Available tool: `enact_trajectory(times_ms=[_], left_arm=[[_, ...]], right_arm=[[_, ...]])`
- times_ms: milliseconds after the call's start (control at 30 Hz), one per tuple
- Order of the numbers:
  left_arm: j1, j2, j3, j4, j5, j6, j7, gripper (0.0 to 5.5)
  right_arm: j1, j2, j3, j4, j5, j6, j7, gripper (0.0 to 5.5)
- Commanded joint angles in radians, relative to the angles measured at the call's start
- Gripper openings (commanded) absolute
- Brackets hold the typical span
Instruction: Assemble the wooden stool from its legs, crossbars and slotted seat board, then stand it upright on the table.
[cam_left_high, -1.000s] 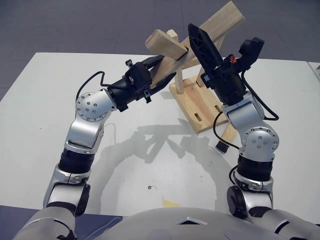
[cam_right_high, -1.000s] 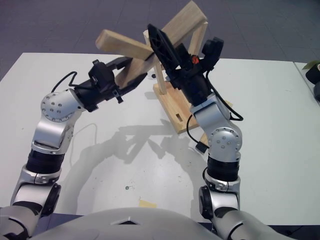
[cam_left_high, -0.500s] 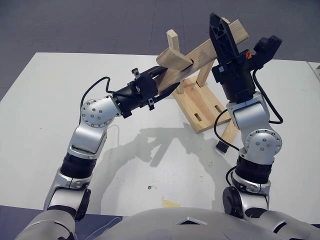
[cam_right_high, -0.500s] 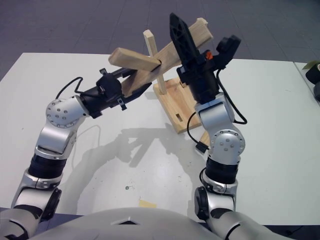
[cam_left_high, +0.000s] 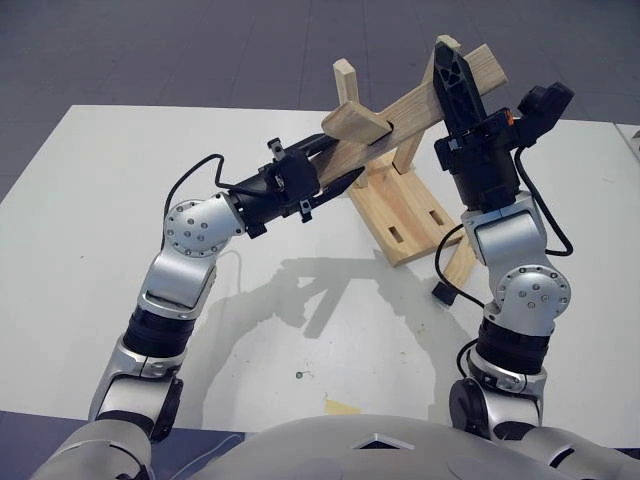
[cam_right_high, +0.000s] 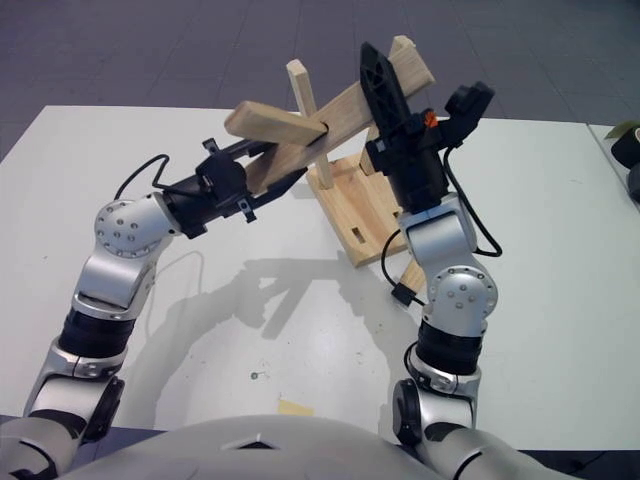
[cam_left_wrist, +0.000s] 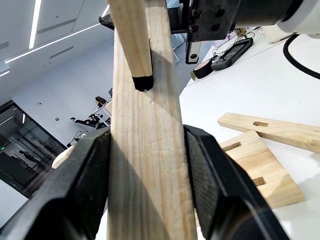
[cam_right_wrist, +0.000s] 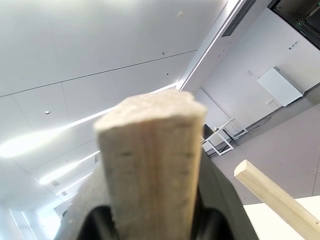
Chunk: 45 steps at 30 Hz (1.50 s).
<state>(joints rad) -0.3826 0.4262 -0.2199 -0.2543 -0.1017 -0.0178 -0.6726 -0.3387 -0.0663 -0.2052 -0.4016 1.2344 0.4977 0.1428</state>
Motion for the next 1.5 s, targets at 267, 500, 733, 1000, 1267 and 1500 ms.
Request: enact_trajectory(times_ms=[267, 500, 733, 1000, 1267, 1500], left_arm=[[-0.041, 0.037, 0.18, -0.055, -0.304, 0.345, -0.041, 3.98], [-0.101, -0.039, 0.348, 0.095, -0.26, 0.376, 0.253, 5.24], [-0.075, -0.046, 0.314, 0.091, -0.211, 0.357, 0.281, 5.4], [-0.066, -0.054, 0.286, 0.098, -0.191, 0.348, 0.262, 5.4], [-0.062, -0.06, 0.266, 0.108, -0.177, 0.338, 0.246, 5.4], [-0.056, -0.07, 0.259, 0.113, -0.176, 0.336, 0.246, 5.4]], right_arm=[[-0.013, -0.146, -0.156, 0.085, -0.087, -0.066, 0.026, 1.03], [0.105, -0.366, -0.242, 0.226, -0.256, -0.071, 0.19, 1.03], [0.149, -0.447, -0.173, 0.327, -0.451, -0.116, 0.347, 1.03], [0.085, -0.449, -0.254, 0.367, -0.393, -0.115, 0.352, 1.03], [0.004, -0.457, -0.242, 0.464, -0.446, -0.121, 0.386, 1.03], [-0.032, -0.459, -0.201, 0.577, -0.523, -0.156, 0.452, 1.03]])
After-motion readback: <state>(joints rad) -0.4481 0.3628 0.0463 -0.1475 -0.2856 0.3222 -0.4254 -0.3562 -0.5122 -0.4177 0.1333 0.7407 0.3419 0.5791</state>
